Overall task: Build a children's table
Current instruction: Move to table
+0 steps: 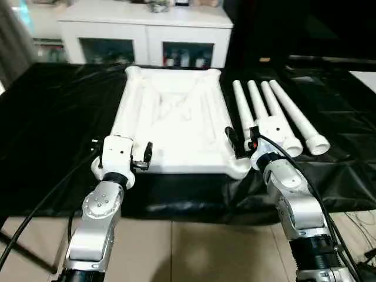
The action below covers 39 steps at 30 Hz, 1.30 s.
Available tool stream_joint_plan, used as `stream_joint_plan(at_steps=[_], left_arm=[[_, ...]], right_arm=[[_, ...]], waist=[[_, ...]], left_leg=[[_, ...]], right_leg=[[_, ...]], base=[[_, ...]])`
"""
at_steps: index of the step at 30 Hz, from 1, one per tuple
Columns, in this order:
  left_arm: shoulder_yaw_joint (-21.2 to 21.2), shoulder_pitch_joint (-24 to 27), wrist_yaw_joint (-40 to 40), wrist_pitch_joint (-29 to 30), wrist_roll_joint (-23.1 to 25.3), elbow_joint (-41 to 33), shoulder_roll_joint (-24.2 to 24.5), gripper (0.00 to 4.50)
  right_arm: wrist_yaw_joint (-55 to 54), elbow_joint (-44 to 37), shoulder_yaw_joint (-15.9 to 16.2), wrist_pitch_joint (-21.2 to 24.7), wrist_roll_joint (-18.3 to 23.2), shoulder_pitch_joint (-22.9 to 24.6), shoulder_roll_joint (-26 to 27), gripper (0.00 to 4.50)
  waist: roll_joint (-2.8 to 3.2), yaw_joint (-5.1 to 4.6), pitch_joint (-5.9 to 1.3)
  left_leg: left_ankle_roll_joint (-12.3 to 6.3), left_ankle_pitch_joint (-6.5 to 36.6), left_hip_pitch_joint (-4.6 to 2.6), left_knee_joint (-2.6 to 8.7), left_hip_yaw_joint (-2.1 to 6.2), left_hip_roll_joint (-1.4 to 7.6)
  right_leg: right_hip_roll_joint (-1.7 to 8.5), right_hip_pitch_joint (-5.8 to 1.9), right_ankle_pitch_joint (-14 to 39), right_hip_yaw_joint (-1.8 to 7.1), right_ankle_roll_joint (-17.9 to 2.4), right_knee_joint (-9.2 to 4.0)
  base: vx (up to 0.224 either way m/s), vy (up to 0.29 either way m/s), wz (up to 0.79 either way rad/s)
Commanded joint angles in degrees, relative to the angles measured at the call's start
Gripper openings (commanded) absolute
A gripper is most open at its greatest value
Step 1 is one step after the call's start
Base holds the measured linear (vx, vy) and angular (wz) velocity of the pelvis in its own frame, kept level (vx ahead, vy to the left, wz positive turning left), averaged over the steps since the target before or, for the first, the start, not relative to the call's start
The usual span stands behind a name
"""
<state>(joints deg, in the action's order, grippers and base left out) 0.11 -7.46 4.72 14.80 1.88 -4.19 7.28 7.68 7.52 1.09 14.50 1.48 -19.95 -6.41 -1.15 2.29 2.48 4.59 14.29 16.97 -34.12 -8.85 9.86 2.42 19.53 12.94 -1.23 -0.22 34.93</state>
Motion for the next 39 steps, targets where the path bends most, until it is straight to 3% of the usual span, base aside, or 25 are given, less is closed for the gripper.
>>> stream_joint_plan(at_steps=[1,7,13,14,15,16,17,18,19,20,21,22,24,25,26,27,29,30,31,32,33,34,36,37,39], left_arm=[[0.0,-0.4,0.0,0.1,-0.3,-0.7,0.0,4.48],[-0.2,-0.5,0.1,0.2,-0.1,-0.9,0.0,4.48],[-0.2,-0.6,0.2,0.2,-0.1,-0.8,0.1,4.48],[-0.2,-0.6,0.3,0.1,-0.1,-0.8,0.1,4.48],[-0.2,-0.6,0.3,0.1,-0.1,-0.8,0.1,4.48],[-0.3,-0.7,0.3,0.0,0.0,-0.7,0.1,4.48],[-0.3,-0.7,0.3,0.0,0.0,-0.7,0.0,4.48],[-0.3,-0.7,0.3,-0.1,0.0,-0.6,0.1,4.48],[-0.4,-0.7,0.3,-0.1,0.0,-0.6,0.1,4.48],[-0.4,-0.7,0.4,-0.1,0.1,-0.5,0.1,4.48],[-0.5,-0.8,0.4,-0.2,0.1,-0.5,0.1,4.48],[-0.5,-0.8,0.4,-0.2,0.1,-0.4,0.1,4.48],[-0.5,-0.7,0.5,-0.3,0.1,-0.4,0.1,4.48],[-0.6,-0.7,0.5,-0.3,0.1,-0.4,0.1,4.48],[-0.6,-0.7,0.5,-0.3,0.1,-0.4,0.1,4.48],[-0.6,-0.7,0.5,-0.3,0.1,-0.4,0.1,4.48],[-0.6,-0.7,0.6,-0.4,0.1,-0.3,0.1,4.48],[-0.6,-0.7,0.7,-0.4,0.1,-0.3,0.1,4.48],[-0.6,-0.7,0.6,-0.4,0.2,-0.3,0.0,4.48],[-0.7,-0.6,0.6,-0.4,0.1,-0.4,0.1,4.48],[-0.8,-0.6,0.5,-0.4,0.1,-0.4,0.1,4.48],[-0.9,-0.6,0.5,-0.4,0.0,-0.4,0.2,4.48],[-0.9,-0.5,0.6,-0.5,0.0,-0.4,0.2,4.48],[-0.9,-0.5,0.6,-0.5,0.0,-0.4,0.2,4.48],[-0.8,-0.4,0.7,-0.5,0.0,-0.4,0.1,4.48]], right_arm=[[0.0,0.1,0.0,0.2,-0.3,-0.1,0.0,4.41],[0.0,0.1,0.0,0.2,-0.1,0.0,0.0,4.41],[0.3,0.0,-0.1,0.1,0.2,0.1,0.1,4.41],[0.5,-0.2,0.0,0.6,0.4,0.2,0.2,4.41],[0.5,-0.2,0.0,0.7,0.4,0.2,0.2,4.41],[0.6,-0.2,0.0,0.9,0.5,0.3,0.2,4.41],[0.5,-0.2,-0.1,1.0,0.5,0.3,0.2,4.41],[0.4,-0.2,-0.3,0.8,0.7,0.3,0.4,4.41],[0.4,-0.2,-0.3,0.7,0.7,0.3,0.4,4.41],[0.2,-0.1,-0.2,0.3,0.3,0.4,0.2,4.41],[0.2,0.0,-0.1,0.2,0.0,0.4,0.1,4.41],[0.1,0.0,0.0,0.2,-0.2,0.4,0.0,4.41],[0.2,0.0,0.0,0.2,-0.3,0.4,0.0,4.41],[0.2,0.0,0.0,0.2,-0.3,0.4,0.0,4.41],[0.2,0.0,0.0,0.2,-0.3,0.4,0.0,4.41],[0.2,0.0,0.0,0.2,-0.3,0.4,0.0,4.41],[0.1,0.0,0.1,0.2,-0.2,0.5,-0.1,4.41],[0.1,0.0,0.1,0.1,-0.2,0.5,-0.1,4.41],[0.2,0.1,0.0,0.1,-0.2,0.5,-0.2,4.41],[0.2,0.1,0.0,0.1,-0.2,0.5,-0.1,4.41],[0.3,0.1,-0.1,0.1,-0.3,0.5,-0.1,4.41],[0.3,0.2,-0.1,0.0,-0.4,0.5,-0.1,4.41],[0.3,0.2,-0.1,0.0,-0.5,0.5,0.1,4.41],[0.3,0.2,-0.1,0.0,-0.5,0.5,0.1,4.41],[0.1,0.2,0.2,0.0,-0.3,0.5,0.0,4.41]], waist=[[0.32,0.34,-3.26],[0.41,0.63,-4.2],[0.33,0.82,-4.52],[1.34,0.6,-4.8],[0.87,0.25,-4.53],[1.25,-0.35,-3.52],[0.42,-1.09,-2.94],[-0.44,-0.42,-2.18],[-1.45,0.09,-2.05],[-2.03,4.1,-2.63],[-1.52,4.41,-3.2],[-1.29,4.07,-2.64],[1.37,2.69,-3.06],[4.28,0.91,-3.06],[3.97,-1.56,-4.01],[3.4,-1.7,-4.31],[2.73,-1.58,-3.45],[2.09,-1.6,-3.18],[0.07,-1.39,-2.87],[-2.01,0.72,-2.9],[-2.18,2.15,-3.14],[-1.87,3.07,-3.42],[-0.37,3.04,-2.87],[1.38,2.49,-2.89],[2.28,0.39,-3.5]], left_leg=[[-5.69,11.7,0.73,4.44,-0.11,0.85],[-12.75,-2.3,0.38,3.25,-0.01,-0.24],[-19.67,-10.8,-0.64,2.14,1.12,-0.89],[-17.19,-10.2,-4.5,2.61,0.36,0.91],[-15.68,-11.0,-6.45,3.13,1.1,2.68],[-11.2,-8.5,-11.17,3.86,1.88,7.21],[-10.14,-5.9,-10.37,4.7,1.86,8.46],[-6.67,3.5,-8.93,4.51,-1.82,5.79],[-4.47,8.0,-6.19,3.19,-4.36,1.4],[-8.05,7.0,2.6,-5.72,0.43,-0.84],[-6.97,4.1,5.06,-7.44,1.64,-0.71],[-5.39,-0.4,8.06,-7.54,3.11,-0.29],[-5.1,-9.0,6.4,-0.01,3.26,0.99],[-7.96,-4.3,2.24,3.37,5.54,2.71],[-16.86,1.3,-3.97,4.05,10.57,7.58],[-20.87,2.0,-4.91,3.69,11.49,8.66],[-25.82,4.4,-3.21,3.92,9.01,7.3],[-26.1,5.3,-2.68,4.2,8.18,6.66],[-22.37,10.2,-0.46,3.42,5.17,3.11],[-16.46,10.9,4.27,-1.65,1.46,-2.41],[-14.11,7.6,5.15,-4.3,1.92,-2.31],[-10.28,1.7,7.39,-5.83,2.93,-1.7],[-8.26,-2.9,6.9,-2.68,3.02,-0.36],[-7.98,-2.9,4.75,1.59,2.56,1.26],[-9.69,3.1,0.7,4.05,4.57,3.6]], right_leg=[[3.43,-3.86,14.4,2.02,-14.0,-4.9],[2.05,-4.94,-7.3,1.68,-18.9,-2.31],[1.05,-4.96,-13.5,1.52,-17.0,-0.66],[0.49,-2.57,-10.1,1.9,-16.4,-0.02],[0.16,-0.55,-8.1,1.24,-15.8,0.93],[1.91,5.54,-0.8,-0.19,-13.0,2.47],[3.2,5.63,0.7,-0.45,-11.6,2.9],[4.11,3.92,2.0,0.37,-12.8,1.17],[3.09,0.22,2.8,3.0,-14.9,-0.96],[12.34,-8.55,10.9,11.26,-21.0,-6.79],[12.07,-10.13,8.0,11.65,-23.6,-6.0],[10.13,-10.15,0.1,9.6,-25.4,-4.89],[3.91,-7.19,-0.8,1.87,-20.2,-2.95],[-0.48,-3.43,5.1,-2.23,-12.5,0.17],[0.38,2.12,10.0,-2.74,-7.1,5.28],[1.44,3.09,9.7,-2.37,-4.6,6.32],[2.4,4.9,4.0,-2.12,0.6,7.1],[2.74,4.68,2.4,-1.74,0.7,6.06],[4.51,2.25,-1.0,-0.06,-1.7,0.63],[8.47,-3.4,11.8,4.67,-4.4,-4.47],[11.19,-5.18,19.4,6.67,-6.0,-6.26],[11.36,-7.01,24.0,7.13,-8.3,-6.01],[8.71,-5.9,20.5,4.39,-12.1,-5.84],[5.56,-4.74,18.1,0.92,-12.1,-5.17],[2.19,-2.62,10.4,-1.78,-10.8,-1.91]], base=[[0.091,0.012,0.0],[0.101,0.024,0.05],[0.08,0.024,0.11],[0.057,0.013,0.1],[0.052,-0.011,-0.08],[0.057,-0.044,-0.41],[0.057,-0.044,-0.41],[0.047,-0.033,-0.61],[0.06,0.013,-0.3],[0.06,0.013,-0.3],[0.071,0.027,-0.03],[0.06,0.014,-0.09],[0.071,0.019,-0.07],[0.102,0.04,-0.1],[0.102,0.04,-0.1],[0.104,0.019,-0.02],[0.073,0.003,0.11],[0.0,0.0,0.0],[0.049,-0.087,0.03],[0.049,-0.087,0.03],[0.058,-0.105,0.02],[0.064,-0.085,0.01],[0.064,-0.067,0.03],[0.082,0.015,-0.02],[0.108,0.026,-0.02]])
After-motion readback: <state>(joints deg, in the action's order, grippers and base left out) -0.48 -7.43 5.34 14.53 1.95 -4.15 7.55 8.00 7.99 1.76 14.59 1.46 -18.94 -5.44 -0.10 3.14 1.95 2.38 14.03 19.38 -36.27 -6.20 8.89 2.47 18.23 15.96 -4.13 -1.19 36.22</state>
